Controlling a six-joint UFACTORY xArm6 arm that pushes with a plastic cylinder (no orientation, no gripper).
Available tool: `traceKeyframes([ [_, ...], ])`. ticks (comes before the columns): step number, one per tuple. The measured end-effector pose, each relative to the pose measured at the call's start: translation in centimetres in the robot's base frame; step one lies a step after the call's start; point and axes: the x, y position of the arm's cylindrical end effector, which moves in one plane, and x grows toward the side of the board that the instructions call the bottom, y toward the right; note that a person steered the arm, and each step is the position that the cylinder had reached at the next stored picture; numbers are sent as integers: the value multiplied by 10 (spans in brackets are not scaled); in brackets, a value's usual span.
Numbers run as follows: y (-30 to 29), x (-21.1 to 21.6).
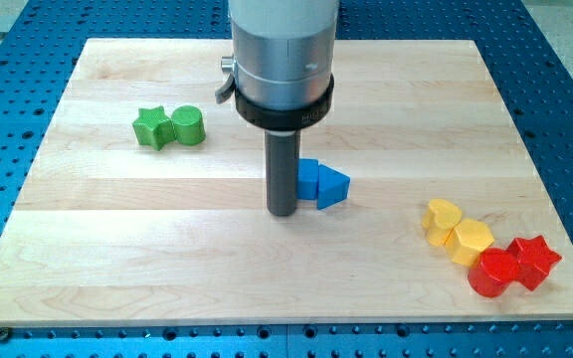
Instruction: Place the blue blocks diagonal to yellow blocks
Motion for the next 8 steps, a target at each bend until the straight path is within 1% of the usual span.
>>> traceKeyframes([
  [2, 23, -59],
  [3, -14, -70],
  [4, -52, -90],
  [6, 68, -104],
  [7, 74, -120],
  [8, 117, -117],
])
